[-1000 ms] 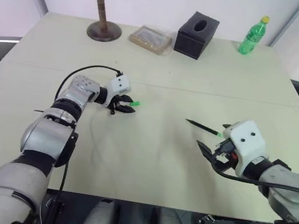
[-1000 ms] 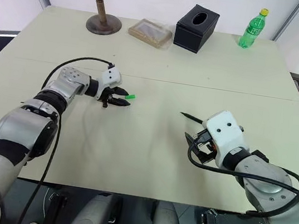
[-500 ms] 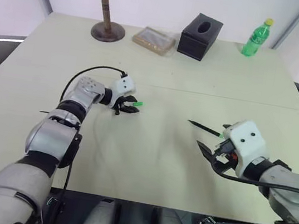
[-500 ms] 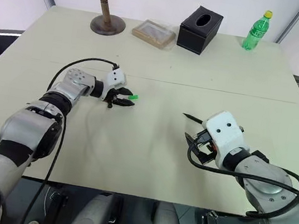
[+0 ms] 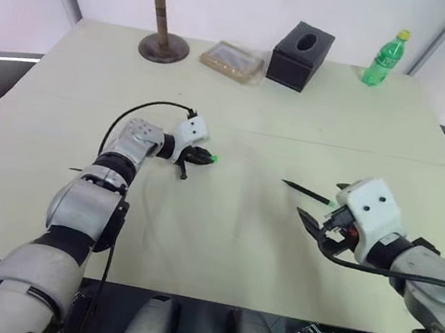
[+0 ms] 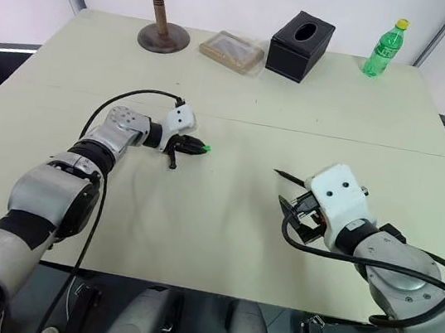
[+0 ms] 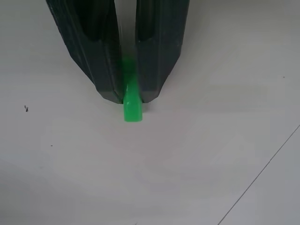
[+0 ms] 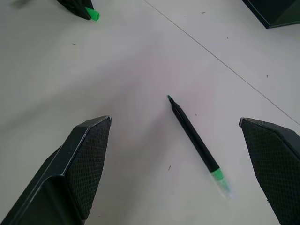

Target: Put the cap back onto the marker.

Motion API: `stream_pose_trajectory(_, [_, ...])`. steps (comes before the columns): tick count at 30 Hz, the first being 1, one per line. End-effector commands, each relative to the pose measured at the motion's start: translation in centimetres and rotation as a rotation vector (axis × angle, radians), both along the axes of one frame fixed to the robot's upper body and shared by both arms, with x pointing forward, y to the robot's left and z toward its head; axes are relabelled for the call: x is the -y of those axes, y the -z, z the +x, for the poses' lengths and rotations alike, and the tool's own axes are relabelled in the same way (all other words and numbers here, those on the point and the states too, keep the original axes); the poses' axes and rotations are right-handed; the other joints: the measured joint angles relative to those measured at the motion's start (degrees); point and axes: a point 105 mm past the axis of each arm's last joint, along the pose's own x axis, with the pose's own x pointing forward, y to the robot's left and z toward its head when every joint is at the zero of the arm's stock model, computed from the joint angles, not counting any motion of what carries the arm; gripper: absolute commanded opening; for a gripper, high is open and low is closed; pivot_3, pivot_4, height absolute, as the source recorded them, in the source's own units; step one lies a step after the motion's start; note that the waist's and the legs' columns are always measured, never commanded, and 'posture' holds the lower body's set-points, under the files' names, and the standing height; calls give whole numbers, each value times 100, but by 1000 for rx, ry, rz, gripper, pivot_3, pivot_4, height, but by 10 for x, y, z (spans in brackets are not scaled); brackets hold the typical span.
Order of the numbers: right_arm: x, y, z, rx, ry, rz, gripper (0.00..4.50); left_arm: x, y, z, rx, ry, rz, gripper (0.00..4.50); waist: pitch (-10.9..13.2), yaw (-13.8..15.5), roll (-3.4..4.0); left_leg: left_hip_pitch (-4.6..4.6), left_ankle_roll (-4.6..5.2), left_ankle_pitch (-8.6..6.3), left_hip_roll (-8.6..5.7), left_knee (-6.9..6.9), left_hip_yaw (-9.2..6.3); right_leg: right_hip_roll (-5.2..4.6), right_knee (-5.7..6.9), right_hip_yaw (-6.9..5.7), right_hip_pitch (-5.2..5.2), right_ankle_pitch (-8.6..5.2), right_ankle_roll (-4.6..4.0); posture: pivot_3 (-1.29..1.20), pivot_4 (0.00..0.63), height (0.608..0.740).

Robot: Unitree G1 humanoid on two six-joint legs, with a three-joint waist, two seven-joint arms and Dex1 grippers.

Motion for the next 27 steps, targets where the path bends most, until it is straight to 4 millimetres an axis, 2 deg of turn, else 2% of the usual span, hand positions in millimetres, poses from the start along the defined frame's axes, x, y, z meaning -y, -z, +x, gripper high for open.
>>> stream_pose_trajectory(1, [0,-9,-3,48,-2,-14,4493,-4,11,-3,-23,-5,36,51,0,-1,0,0,0,0,0,0,0,0,0,0,0,0,0,0,150,740])
stream_pose_trajectory(6, [0,-8,-3,41,-4,-18,4493,-5,9,-4,10,28,58,51,0,-3,0,3,0,0,0,0,1,0,0,0,2,0,0,0,150,740])
stream_pose_trajectory(8, [2,-7,-3,30,-6,-30,4493,-3,3,-5,53,72,65,51,0,-5,0,3,0,0,1,0,1,0,-1,1,3,0,0,0,150,740])
stream_pose_trajectory(12, [10,-1,-1,-10,-11,-13,4493,5,-22,-9,129,194,41,51,1,-7,-1,2,1,-1,1,-3,1,0,-4,0,2,0,0,0,150,740])
stream_pose_trajectory(15, [29,9,10,-67,-1,27,4493,12,-52,-15,212,317,3,51,2,-3,-3,0,1,-1,1,-2,4,0,-6,1,2,0,0,0,150,740])
stream_pose_trajectory(18, [38,12,17,-81,-12,40,4493,16,-66,-20,240,372,-20,51,2,-12,-2,0,2,-1,3,-3,5,0,-6,1,1,0,0,0,150,740])
stream_pose_trajectory(21, [55,24,35,-127,-52,32,4493,19,-89,-35,292,474,-58,51,2,-37,-2,0,2,-1,4,-5,5,3,-8,1,1,0,0,0,150,740])
stream_pose_trajectory(27, [66,34,68,-146,-172,-18,4493,23,-104,-55,316,517,-83,51,4,-195,7,19,2,-1,11,-13,15,5,-5,15,5,0,-1,0,150,740])
